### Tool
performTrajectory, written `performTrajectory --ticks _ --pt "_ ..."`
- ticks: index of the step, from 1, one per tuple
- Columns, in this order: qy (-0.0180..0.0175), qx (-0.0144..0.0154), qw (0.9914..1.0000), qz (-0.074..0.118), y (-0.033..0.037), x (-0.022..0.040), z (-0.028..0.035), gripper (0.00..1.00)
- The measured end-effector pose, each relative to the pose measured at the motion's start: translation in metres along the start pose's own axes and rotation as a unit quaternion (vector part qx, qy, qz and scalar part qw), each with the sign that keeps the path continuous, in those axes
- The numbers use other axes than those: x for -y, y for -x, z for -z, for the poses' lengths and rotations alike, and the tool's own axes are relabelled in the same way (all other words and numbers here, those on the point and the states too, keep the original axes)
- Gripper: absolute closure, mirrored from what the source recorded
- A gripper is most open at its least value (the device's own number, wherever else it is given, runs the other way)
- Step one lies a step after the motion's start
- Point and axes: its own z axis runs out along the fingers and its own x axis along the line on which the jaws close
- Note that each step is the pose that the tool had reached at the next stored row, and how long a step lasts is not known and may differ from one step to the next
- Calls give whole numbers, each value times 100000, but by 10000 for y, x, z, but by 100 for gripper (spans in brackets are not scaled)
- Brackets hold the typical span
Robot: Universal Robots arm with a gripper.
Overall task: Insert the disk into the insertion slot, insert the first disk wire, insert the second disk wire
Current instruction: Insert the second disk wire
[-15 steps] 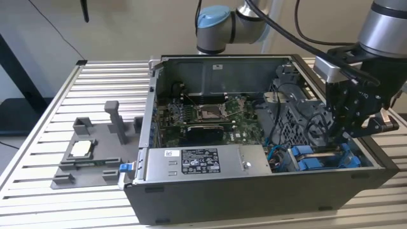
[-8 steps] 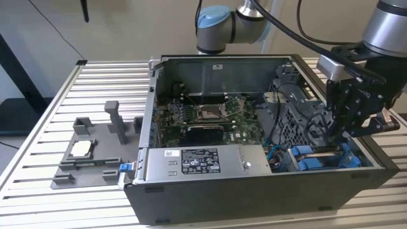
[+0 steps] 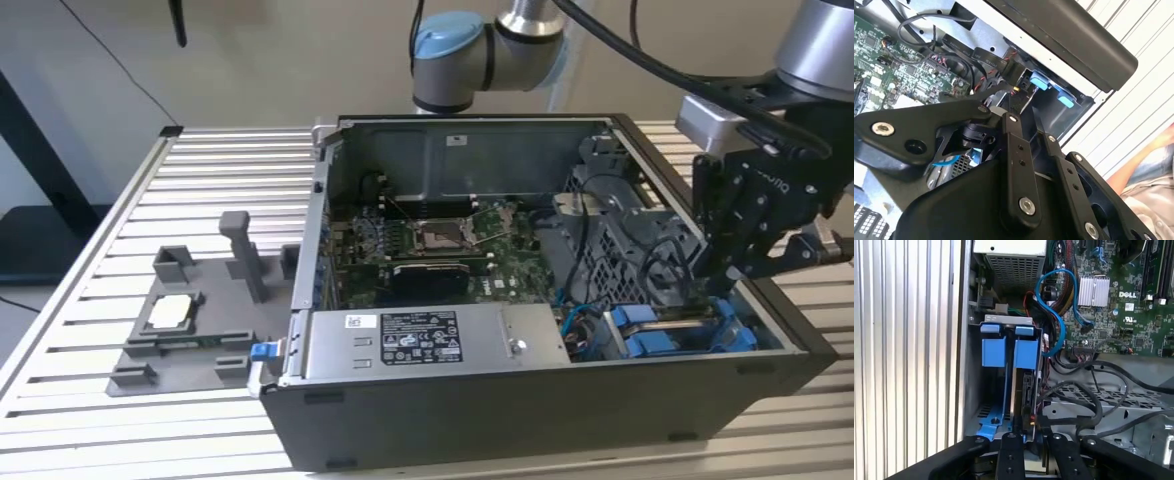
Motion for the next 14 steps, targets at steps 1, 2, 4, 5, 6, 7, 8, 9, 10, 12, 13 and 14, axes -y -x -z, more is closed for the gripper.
performTrajectory --ticks 1,2,4,5,6,7,8,9,10,12,13,14 --pt "-4 90 100000 -3 -1 2 13 74" --pt "-13 198 100000 -7 -1 5 27 74" --pt "-86 545 99998 -21 -2 8 44 74" --pt "-296 1076 99994 -55 -2 12 52 74" --pt "-392 1303 99991 -78 -2 12 55 74" --pt "-491 1551 99987 -99 -2 12 57 74" --pt "-587 1778 99982 -114 -2 13 59 74" --pt "-680 1997 99978 -125 -2 13 62 74" --pt "-771 2206 99973 -139 -3 13 67 74" --pt "-832 2508 99965 -154 -4 14 100 74" --pt "-841 2571 99963 -159 -5 15 130 74" --pt "-842 2603 99962 -162 -6 16 162 74"
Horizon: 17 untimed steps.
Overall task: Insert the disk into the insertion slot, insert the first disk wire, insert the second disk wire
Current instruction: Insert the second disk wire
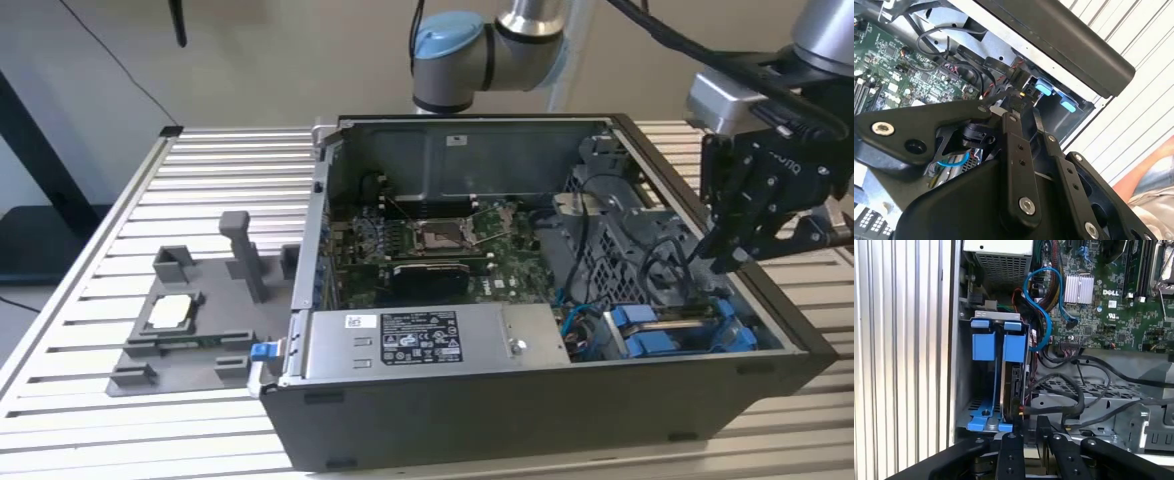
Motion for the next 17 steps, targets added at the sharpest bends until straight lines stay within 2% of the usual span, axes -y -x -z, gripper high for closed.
performTrajectory --ticks 3,5,7,9,11,17 --pt "-2 31 100000 -4 1 4 77 74" --pt "-2 42 100000 -3 1 5 88 74" --pt "192 40 100000 31 -2 82 86 74" --pt "560 62 99998 69 -6 176 80 74" --pt "694 59 99998 56 -7 217 79 74" --pt "664 34 99973 -2228 -5 220 78 74"
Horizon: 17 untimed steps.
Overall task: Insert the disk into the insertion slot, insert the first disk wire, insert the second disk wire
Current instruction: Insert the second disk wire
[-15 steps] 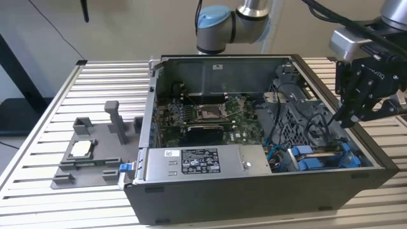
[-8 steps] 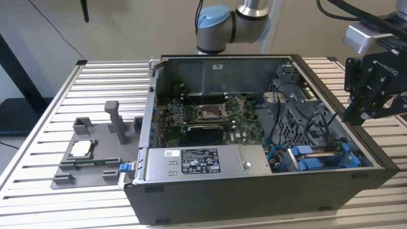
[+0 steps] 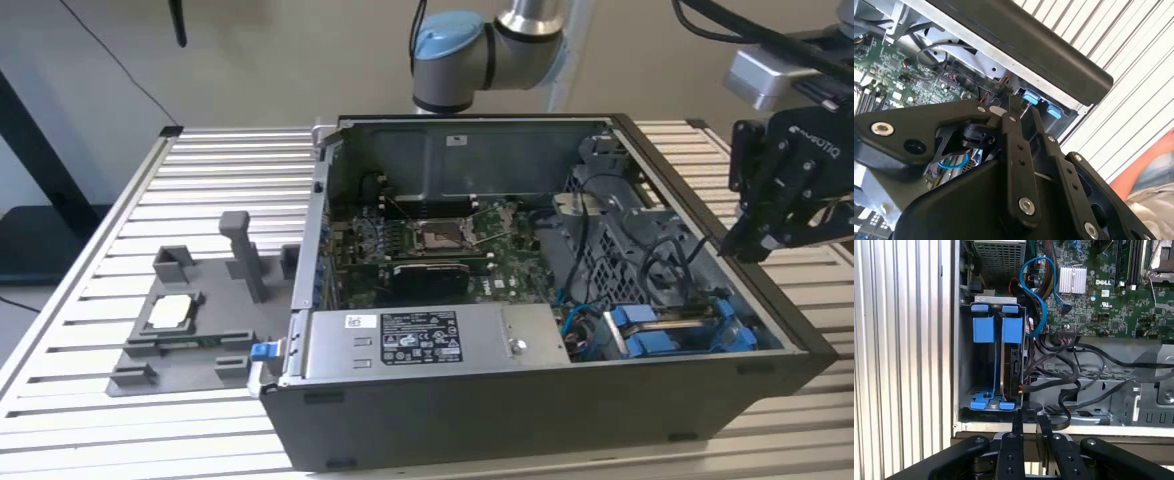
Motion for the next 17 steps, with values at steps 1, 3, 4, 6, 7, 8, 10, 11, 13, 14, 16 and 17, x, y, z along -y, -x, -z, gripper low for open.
performTrajectory --ticks 1,3,4,6,7,8,10,11,13,14,16,17 --pt "-9 63 99999 -458 0 0 1 74" --pt "-20 488 99990 -1328 0 1 -2 74" --pt "-20 891 99981 -1707 0 0 -3 74" --pt "-20 1583 99964 -2173 0 0 -5 74" --pt "-26 2880 99904 -3298 1 0 -10 74" --pt "-34 2892 99897 -3510 0 0 -11 74" --pt "25 2882 99884 -3864 -4 5 -13 74" --pt "84 2875 99880 -3975 -6 8 -14 74" --pt "138 2882 99874 -4114 -10 18 -20 74" --pt "156 2921 99871 -4152 -14 24 -26 74" --pt "199 3193 99855 -4339 -28 52 -63 74" --pt "213 3684 99829 -4531 -29 57 -77 74"
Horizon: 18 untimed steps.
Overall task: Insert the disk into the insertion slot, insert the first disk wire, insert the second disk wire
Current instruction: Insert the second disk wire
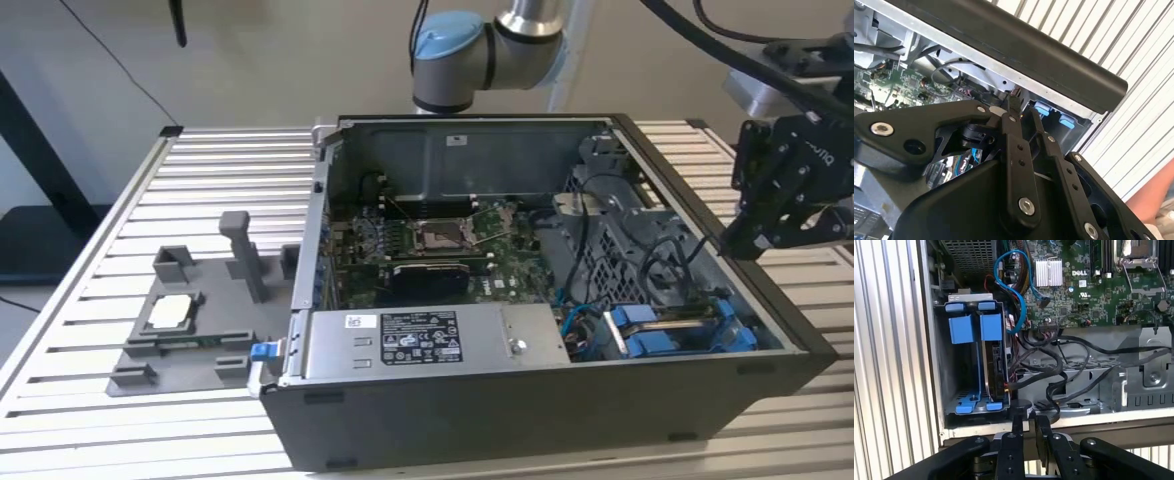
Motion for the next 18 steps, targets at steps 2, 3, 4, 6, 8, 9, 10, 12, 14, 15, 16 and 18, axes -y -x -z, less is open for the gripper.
performTrajectory --ticks 2,3,4,6,8,9,10,12,14,15,16,18 --pt "31 686 99997 -366 -1 2 -14 74" --pt "43 977 99994 -529 -1 3 -18 74" --pt "50 1258 99989 -728 -1 3 -24 74" --pt "58 1731 99979 -1111 -2 3 -32 74" --pt "88 2255 99965 -1379 -3 2 -37 74" --pt "100 2454 99959 -1481 -3 3 -40 74" --pt "102 2561 99955 -1564 -2 2 -39 74" --pt "103 2656 99951 -1653 0 2 -41 74" --pt "103 2720 99948 -1716 2 2 -42 76" --pt "100 2745 99947 -1751 3 2 -42 76" --pt "100 2769 99946 -1773 4 2 -42 83" --pt "100 2810 99944 -1823 8 1 -43 83"
